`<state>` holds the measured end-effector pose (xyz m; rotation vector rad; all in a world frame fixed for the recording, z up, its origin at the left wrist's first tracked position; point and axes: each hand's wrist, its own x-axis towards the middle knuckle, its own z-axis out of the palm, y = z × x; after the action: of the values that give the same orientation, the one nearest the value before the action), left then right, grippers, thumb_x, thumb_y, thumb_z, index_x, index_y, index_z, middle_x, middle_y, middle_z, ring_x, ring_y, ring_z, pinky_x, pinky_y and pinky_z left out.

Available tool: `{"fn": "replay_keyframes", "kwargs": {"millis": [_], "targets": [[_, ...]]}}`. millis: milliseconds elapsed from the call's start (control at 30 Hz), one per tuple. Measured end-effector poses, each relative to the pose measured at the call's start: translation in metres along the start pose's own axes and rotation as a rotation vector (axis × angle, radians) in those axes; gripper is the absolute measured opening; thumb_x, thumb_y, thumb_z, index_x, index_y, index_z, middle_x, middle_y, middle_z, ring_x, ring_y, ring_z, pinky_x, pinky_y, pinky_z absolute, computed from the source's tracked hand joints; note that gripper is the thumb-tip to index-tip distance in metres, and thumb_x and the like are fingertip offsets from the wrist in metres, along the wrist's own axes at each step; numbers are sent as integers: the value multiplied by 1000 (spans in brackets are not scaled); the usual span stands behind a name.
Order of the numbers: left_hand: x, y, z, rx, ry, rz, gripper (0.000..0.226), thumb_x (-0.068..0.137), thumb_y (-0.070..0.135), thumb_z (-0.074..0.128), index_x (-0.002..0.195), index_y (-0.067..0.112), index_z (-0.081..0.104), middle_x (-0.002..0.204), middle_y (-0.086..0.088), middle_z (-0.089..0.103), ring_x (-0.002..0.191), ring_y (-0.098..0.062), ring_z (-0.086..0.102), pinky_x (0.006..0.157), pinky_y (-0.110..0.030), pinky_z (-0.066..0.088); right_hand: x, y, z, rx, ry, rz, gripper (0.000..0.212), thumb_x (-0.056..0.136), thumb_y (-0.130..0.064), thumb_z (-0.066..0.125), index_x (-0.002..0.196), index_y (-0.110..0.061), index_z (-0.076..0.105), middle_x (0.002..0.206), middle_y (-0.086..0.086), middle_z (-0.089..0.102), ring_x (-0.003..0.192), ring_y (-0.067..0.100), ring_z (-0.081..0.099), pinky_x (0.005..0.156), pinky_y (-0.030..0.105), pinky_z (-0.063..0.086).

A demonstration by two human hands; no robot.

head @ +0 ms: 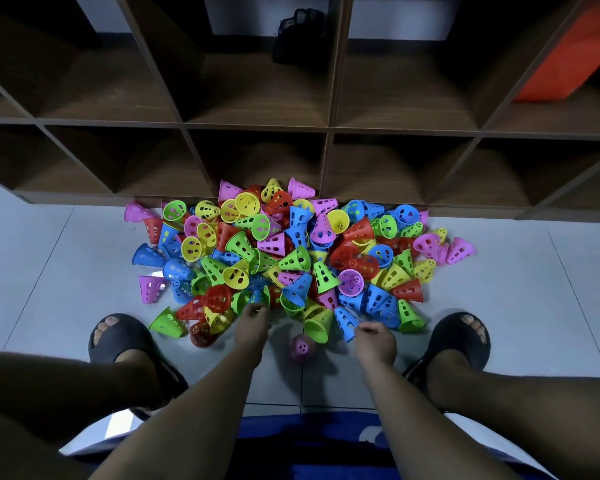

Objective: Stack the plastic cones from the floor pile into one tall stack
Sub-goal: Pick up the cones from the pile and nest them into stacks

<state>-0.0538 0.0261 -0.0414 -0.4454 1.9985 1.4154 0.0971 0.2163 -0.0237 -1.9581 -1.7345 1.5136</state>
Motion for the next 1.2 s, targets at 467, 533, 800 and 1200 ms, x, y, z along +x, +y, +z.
{"fn": "replay_keyframes", "kwargs": {"millis": [467, 533, 800, 1200], "targets": [[25, -7, -13, -28, 189, -76, 16, 100, 21, 69, 109, 12, 77, 81, -2, 68, 68, -15, 52, 63, -29, 45, -36, 10, 15, 169, -574, 256, 23, 94, 0, 70, 115, -7, 63, 93, 15, 75, 73, 19, 68, 54, 28, 50], [25, -7, -16, -44, 145, -92, 20, 101, 22, 69, 114, 9, 75, 92, -5, 70, 80, -19, 58, 72, -35, 50, -37, 13, 17, 144, -585, 250, 23, 94, -1, 70, 115, -9, 63, 96, 17, 75, 74, 20, 69, 54, 29, 49], [30, 1, -15, -175, 57, -203, 27, 99, 17, 71, 124, 7, 73, 115, -12, 70, 102, -23, 64, 83, -35, 57, -40, 20, 32, 51, -570, 231, 21, 97, -1, 67, 115, -9, 60, 101, 22, 76, 75, 25, 78, 59, 30, 59], [1, 11, -33, 25, 292, -49, 3, 89, 11, 75, 89, 13, 73, 90, -9, 76, 75, -22, 64, 67, -35, 54, -29, 0, 33, 109, -364, 135, 25, 101, -5, 57, 106, -29, 54, 103, 9, 74, 84, 25, 78, 75, 39, 65]]}}
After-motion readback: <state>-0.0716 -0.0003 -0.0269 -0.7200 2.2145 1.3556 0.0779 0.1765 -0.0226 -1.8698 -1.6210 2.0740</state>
